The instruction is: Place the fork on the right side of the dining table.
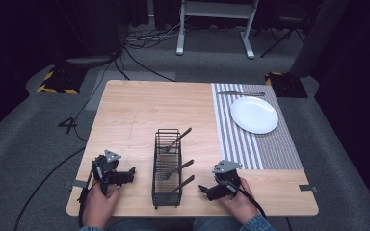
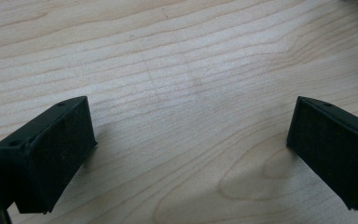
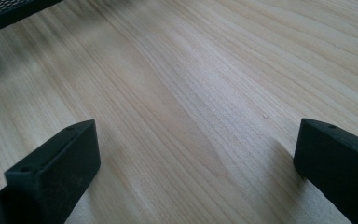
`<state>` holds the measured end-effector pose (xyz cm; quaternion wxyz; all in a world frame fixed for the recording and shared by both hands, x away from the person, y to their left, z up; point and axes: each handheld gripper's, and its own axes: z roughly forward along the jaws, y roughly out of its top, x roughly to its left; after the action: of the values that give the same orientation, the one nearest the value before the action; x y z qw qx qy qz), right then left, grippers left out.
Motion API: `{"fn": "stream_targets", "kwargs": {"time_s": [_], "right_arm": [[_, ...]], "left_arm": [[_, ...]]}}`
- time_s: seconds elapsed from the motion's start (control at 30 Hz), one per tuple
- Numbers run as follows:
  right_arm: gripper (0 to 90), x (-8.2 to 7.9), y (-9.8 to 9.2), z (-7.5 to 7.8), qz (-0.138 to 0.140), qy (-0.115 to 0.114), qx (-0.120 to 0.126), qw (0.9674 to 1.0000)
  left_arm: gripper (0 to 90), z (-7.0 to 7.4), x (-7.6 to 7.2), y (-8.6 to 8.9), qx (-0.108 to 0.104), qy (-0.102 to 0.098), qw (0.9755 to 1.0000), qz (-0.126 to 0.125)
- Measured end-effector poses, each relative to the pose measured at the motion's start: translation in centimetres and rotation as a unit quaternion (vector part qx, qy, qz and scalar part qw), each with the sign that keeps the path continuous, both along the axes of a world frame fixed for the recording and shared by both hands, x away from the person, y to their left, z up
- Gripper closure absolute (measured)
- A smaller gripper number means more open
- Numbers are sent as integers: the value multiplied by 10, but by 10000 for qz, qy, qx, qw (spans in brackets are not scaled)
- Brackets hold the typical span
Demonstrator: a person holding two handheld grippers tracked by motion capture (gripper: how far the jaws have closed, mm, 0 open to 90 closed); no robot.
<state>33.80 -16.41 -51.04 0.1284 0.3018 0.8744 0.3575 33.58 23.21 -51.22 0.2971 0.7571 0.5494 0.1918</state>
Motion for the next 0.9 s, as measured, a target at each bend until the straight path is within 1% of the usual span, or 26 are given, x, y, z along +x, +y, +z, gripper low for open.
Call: {"fn": "stream_targets", "kwargs": {"time_s": [0.03,0.07,0.1,0.13,0.17,0.2,0.23,0.27,0.3,0.33,0.37,0.4,0.43,0.47,0.5,0.53,0.57,0.6,0.63,0.67,0.7,0.8,0.83,0.87,0.9], "right_arm": [[12,0,0,0,0,0,0,10000],[47,-1,0,1,-24,13,-23,10000],[247,-4,0,7,69,47,-77,9999],[307,-6,0,10,156,68,-120,9998],[307,-6,0,10,156,68,-120,9998],[326,-7,1,12,176,67,-192,9996],[357,-8,1,13,175,51,-280,9994],[409,-9,1,18,273,144,-282,9991],[409,-9,1,18,273,144,-282,9991],[429,-11,1,25,297,239,-174,9991],[429,-11,1,25,297,239,-174,9991],[446,-12,1,29,334,279,-150,9989],[466,-15,2,39,410,337,-82,9986],[483,-17,2,44,475,333,-54,9983],[483,-17,2,44,475,333,-54,9983],[509,-20,3,57,573,347,19,9978],[509,-20,3,57,573,347,19,9978],[515,-22,3,63,632,350,81,9974],[523,-25,4,76,731,351,175,9966],[526,-27,5,82,783,342,228,9961],[526,-27,5,82,783,342,228,9961],[534,-31,7,97,920,396,431,9940],[535,-33,8,102,949,398,468,9936],[537,-37,10,109,1021,381,524,9927],[537,-37,10,109,1021,381,524,9927]], "left_arm": [[8,0,0,0,0,0,10000,0],[8,0,0,0,-2,3,10000,1],[8,0,0,0,-16,4,10000,18],[8,0,1,0,-21,2,10000,16],[8,0,1,0,-21,2,10000,16],[8,0,1,0,-16,1,10000,26],[8,0,2,0,-19,-2,10000,31],[9,0,2,0,-12,3,10000,41],[9,0,2,0,-19,0,10000,52],[9,0,2,0,-15,0,10000,59],[9,0,2,0,-18,0,10000,65],[10,0,3,0,-26,2,10000,69],[10,0,3,0,-27,3,10000,70],[10,0,3,0,-27,2,10000,70],[10,0,3,0,-27,2,10000,70],[10,0,3,0,-27,2,10000,69],[10,0,3,0,-25,3,10000,71],[10,0,3,0,-27,1,10000,69],[10,0,3,0,-27,1,10000,70],[10,0,3,0,-27,2,10000,68],[10,0,3,0,-27,2,10000,68],[10,0,3,0,-27,0,10000,70],[10,0,3,0,-26,1,10000,69],[10,0,3,0,-27,1,10000,69],[10,0,3,0,-27,1,10000,69]]}}
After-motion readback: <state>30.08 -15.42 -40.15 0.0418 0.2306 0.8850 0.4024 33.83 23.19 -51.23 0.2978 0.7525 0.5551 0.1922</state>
